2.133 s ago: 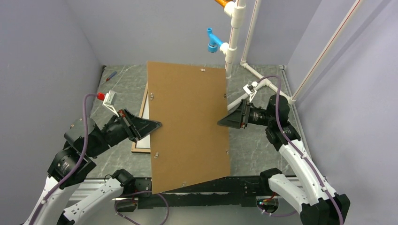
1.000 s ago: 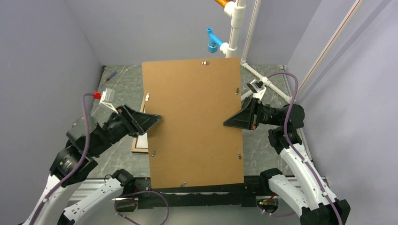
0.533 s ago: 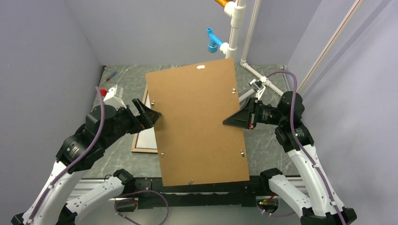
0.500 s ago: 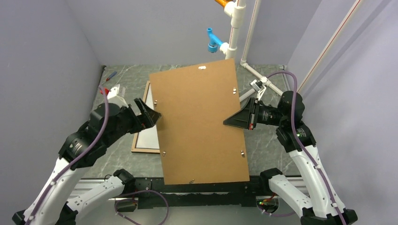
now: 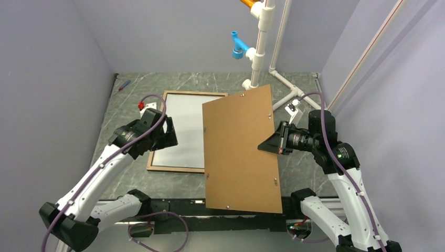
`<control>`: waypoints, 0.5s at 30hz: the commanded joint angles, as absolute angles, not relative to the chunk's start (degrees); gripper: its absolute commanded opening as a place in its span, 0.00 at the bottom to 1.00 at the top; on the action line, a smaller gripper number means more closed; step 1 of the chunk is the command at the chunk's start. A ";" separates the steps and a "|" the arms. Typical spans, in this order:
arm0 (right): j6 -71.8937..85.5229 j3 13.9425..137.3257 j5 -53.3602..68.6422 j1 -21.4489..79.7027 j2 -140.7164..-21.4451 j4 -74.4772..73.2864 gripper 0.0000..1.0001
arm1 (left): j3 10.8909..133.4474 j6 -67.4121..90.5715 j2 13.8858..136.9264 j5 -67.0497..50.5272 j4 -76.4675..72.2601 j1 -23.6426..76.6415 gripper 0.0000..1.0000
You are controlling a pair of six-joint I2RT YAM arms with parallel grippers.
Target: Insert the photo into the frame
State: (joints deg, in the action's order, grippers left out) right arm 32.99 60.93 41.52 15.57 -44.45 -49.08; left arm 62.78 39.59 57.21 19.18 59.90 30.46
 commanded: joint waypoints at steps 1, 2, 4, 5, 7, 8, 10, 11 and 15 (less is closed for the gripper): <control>31.02 64.05 40.31 15.82 -42.48 -51.81 0.00 | 57.18 35.14 61.14 17.30 54.40 25.37 0.99; 30.81 64.23 40.20 15.70 -42.38 -52.43 0.00 | 55.97 34.62 62.87 16.80 53.72 24.07 0.99; 30.33 64.57 40.05 15.79 -42.16 -53.57 0.00 | 53.62 34.11 67.01 16.46 52.57 21.80 0.99; 30.13 64.75 40.00 15.72 -42.11 -54.12 0.00 | 52.58 34.03 68.93 16.41 51.94 20.75 0.98; 29.85 64.84 39.83 15.77 -41.82 -55.21 0.00 | 50.53 34.20 72.04 16.77 50.25 19.19 0.96; 29.69 64.96 39.67 15.75 -41.68 -55.67 0.00 | 49.33 34.12 73.47 16.94 49.09 18.47 0.95; 29.31 65.43 39.26 15.76 -41.38 -56.76 0.00 | 47.50 34.32 75.18 17.67 47.79 16.83 0.95; 29.09 65.80 39.04 15.86 -41.21 -57.34 0.00 | 46.78 34.14 75.91 18.00 47.15 15.63 0.95; 28.70 67.91 38.25 15.82 -40.75 -59.74 0.00 | 45.16 32.85 78.21 16.86 44.62 12.35 0.93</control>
